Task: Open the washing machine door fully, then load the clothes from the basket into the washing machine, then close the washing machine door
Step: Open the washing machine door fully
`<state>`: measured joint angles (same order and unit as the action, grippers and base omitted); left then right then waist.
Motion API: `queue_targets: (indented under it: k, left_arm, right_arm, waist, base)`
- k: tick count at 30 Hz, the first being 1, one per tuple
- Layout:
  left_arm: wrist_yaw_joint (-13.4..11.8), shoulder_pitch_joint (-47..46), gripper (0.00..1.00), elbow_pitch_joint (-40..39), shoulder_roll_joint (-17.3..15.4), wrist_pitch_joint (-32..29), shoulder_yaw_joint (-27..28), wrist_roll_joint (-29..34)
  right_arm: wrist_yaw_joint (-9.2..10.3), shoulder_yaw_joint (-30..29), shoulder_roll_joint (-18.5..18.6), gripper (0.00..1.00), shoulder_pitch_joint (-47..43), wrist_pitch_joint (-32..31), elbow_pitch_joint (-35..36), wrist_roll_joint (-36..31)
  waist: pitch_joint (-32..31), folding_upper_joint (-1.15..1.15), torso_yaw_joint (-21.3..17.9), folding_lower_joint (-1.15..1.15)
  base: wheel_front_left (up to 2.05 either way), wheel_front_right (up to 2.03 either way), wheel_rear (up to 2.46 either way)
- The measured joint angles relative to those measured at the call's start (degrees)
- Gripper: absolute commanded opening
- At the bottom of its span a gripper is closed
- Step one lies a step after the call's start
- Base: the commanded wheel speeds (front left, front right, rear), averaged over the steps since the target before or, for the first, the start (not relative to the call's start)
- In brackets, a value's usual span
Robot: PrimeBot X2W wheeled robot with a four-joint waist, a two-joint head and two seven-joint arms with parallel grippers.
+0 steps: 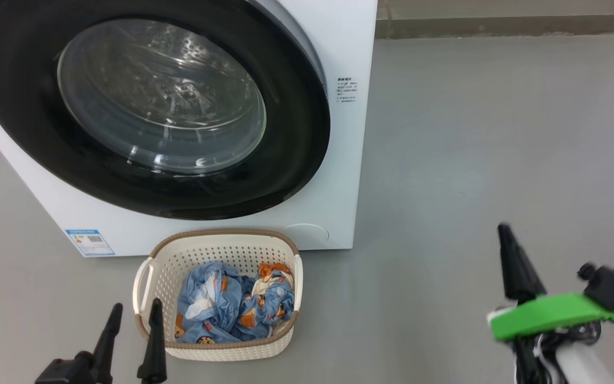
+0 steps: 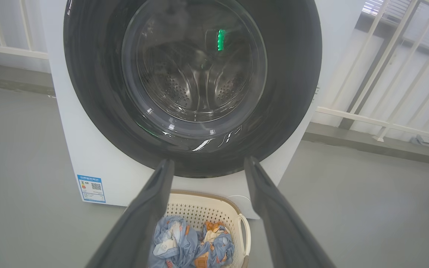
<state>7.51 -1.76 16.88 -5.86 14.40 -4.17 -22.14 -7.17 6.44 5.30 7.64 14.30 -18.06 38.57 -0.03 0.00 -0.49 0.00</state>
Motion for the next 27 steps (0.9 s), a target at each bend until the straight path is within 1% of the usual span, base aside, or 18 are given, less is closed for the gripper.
queue_targets:
  k: [4,8,12,16,19,23,27]
  left_arm:
    - [0.0,0.0,1.00,-0.1,0.3,0.0,-0.6,-0.1]
    - [0.0,-0.2,1.00,-0.4,0.5,0.0,-1.3,-0.5]
    - [0.0,-1.6,1.00,-0.8,0.5,0.0,-2.0,-0.7]
    - [0.0,-3.9,1.00,-1.6,0.6,0.2,-2.9,-1.1]
    - [0.0,-5.7,1.00,-2.0,0.9,0.2,-3.5,-1.5]
    - [0.0,-7.9,1.00,-2.3,1.4,0.2,-4.6,-2.1]
    - [0.0,-10.1,1.00,-2.6,1.7,0.2,-6.1,-2.5]
  right_arm:
    - [0.00,-1.4,-0.3,0.00,4.2,0.0,2.0,10.2]
    - [0.00,-1.6,0.1,0.00,8.7,0.1,2.3,23.3]
    - [0.01,-1.0,2.9,0.00,14.4,0.3,2.5,33.6]
    - [0.01,0.9,6.4,0.00,21.3,-0.7,2.4,42.1]
    - [0.01,1.7,8.5,0.00,26.2,-3.9,2.3,47.1]
    - [0.01,2.8,10.5,0.00,31.6,-11.0,1.6,51.7]
    - [0.01,3.9,12.8,0.00,35.6,-18.8,0.9,53.7]
  waist:
    - [0.8,0.00,0.3,0.00]
    - [2.0,0.00,0.9,0.00]
    - [3.9,0.00,1.7,0.00]
    - [6.6,0.00,2.7,0.00]
    - [8.8,0.00,3.5,0.01]
    - [11.8,0.00,4.8,0.01]
    - [14.6,0.00,6.5,0.01]
  base:
    - [0.00,0.00,0.00]
    - [0.00,0.00,0.00]
    - [0.00,0.00,0.00]
    - [0.00,0.00,0.00]
    - [0.00,0.00,0.00]
    - [0.00,0.00,0.00]
    - [0.00,0.00,0.00]
